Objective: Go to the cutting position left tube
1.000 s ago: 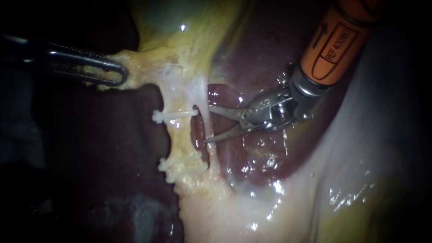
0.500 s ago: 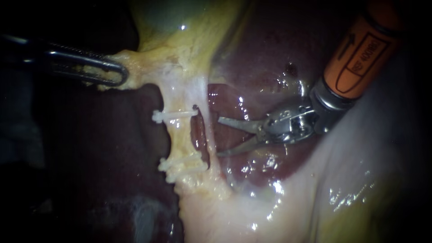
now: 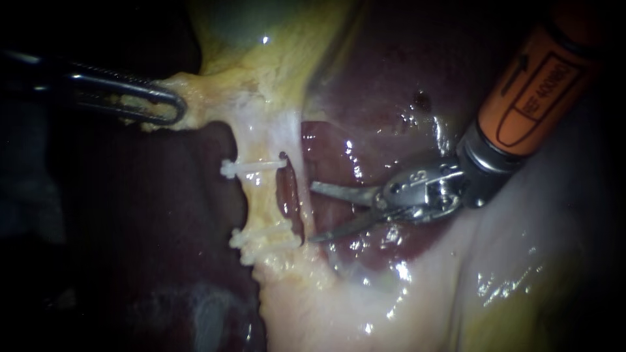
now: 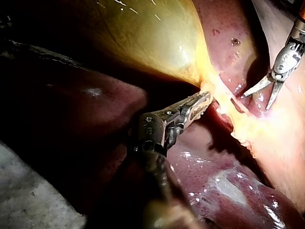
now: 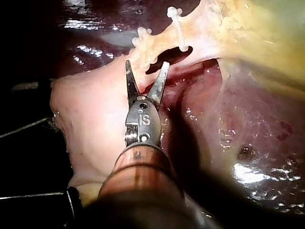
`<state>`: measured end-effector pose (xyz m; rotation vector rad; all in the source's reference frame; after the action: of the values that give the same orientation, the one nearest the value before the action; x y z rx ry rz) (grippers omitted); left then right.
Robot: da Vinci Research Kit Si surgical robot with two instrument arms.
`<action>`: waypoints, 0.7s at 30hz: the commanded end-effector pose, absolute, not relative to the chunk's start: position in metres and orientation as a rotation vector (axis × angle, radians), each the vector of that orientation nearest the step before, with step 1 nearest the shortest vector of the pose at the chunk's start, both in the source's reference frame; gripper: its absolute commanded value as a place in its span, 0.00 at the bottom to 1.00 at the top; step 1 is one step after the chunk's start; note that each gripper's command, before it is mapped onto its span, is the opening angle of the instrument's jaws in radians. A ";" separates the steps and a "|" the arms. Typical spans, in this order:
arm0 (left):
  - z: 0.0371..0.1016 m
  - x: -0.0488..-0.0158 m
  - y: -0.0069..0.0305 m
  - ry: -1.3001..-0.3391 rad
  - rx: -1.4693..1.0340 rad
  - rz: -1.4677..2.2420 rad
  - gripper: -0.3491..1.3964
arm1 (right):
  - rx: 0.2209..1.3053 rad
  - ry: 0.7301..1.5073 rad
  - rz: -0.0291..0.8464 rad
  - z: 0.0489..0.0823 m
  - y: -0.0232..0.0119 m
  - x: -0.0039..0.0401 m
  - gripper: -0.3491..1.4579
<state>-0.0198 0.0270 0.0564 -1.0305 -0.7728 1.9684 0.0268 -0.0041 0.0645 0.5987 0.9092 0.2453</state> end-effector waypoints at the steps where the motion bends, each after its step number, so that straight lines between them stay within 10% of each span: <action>1: 0.0564 -0.0198 0.0270 -0.772 -1.030 1.968 0.00 | 0.607 0.906 0.245 0.0648 -0.0042 0.0270 0.98; 21: 0.0564 -0.0198 0.0270 -0.772 -1.030 1.968 0.00 | 0.734 0.887 0.264 0.0711 -0.0038 0.0289 0.98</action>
<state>-0.0198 0.0270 0.0564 -1.0304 -0.7726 1.9686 0.0289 -0.0038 0.0713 0.7379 0.8862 0.2671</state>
